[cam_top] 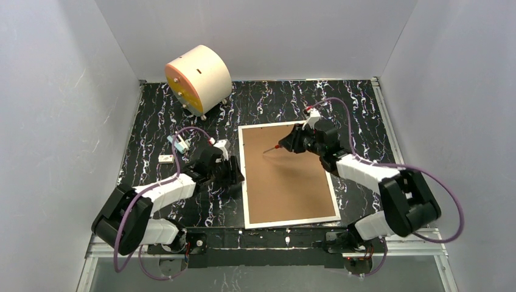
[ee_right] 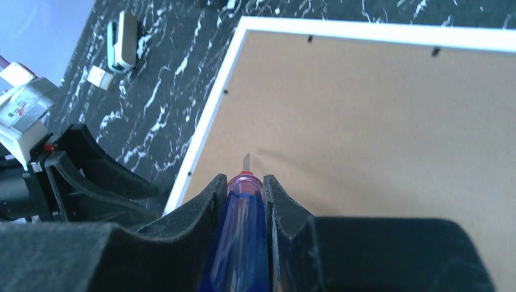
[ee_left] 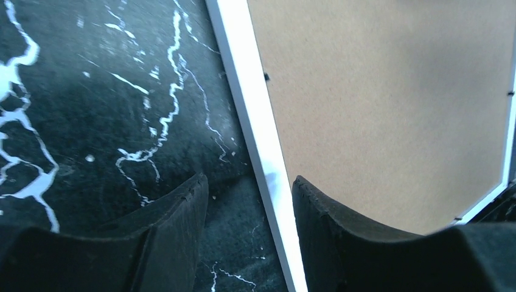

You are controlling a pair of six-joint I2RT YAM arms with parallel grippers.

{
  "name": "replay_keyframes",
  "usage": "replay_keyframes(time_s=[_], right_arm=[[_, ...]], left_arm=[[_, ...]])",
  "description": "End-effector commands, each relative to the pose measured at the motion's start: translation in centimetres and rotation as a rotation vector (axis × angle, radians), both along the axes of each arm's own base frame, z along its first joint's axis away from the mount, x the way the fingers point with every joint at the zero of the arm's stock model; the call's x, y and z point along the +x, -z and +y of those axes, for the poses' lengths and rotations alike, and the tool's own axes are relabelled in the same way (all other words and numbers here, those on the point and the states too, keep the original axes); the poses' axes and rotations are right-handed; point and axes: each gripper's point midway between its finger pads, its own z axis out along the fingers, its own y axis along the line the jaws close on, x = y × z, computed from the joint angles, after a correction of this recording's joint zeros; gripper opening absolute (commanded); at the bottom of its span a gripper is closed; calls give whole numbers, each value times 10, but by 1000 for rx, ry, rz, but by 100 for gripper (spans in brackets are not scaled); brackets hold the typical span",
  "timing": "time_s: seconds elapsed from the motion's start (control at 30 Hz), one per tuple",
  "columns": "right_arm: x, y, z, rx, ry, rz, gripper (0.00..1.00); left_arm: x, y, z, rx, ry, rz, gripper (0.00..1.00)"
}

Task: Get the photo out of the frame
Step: Release the photo frame item from the photo frame.

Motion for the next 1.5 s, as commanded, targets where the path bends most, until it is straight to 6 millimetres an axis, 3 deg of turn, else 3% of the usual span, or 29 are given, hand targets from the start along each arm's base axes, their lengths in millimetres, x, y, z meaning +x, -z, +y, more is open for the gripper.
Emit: replay_keyframes(time_s=[0.0, 0.13, 0.3, 0.47, 0.83, 1.2, 1.47], right_arm=[[35, -45, 22, 157, -57, -118, 1], [53, -41, 33, 193, -90, -116, 1], [70, -32, 48, 213, -146, -115, 1], [75, -22, 57, 242, -186, -111, 1], [71, 13, 61, 240, -232, -113, 1], [67, 41, 60, 230, -242, -98, 1], [65, 52, 65, 235, -272, -73, 1]], left_arm=[[22, -27, -6, -109, -23, -39, 53], [48, -39, -6, -134, -60, -58, 56], [79, -32, -6, -153, -110, -33, 56], [91, -13, 4, -121, -164, 4, 52], [94, 14, 3, -103, -164, 56, 44], [77, 43, 19, 4, -146, 110, 33], [73, 50, 18, 1, -128, 126, 34]])
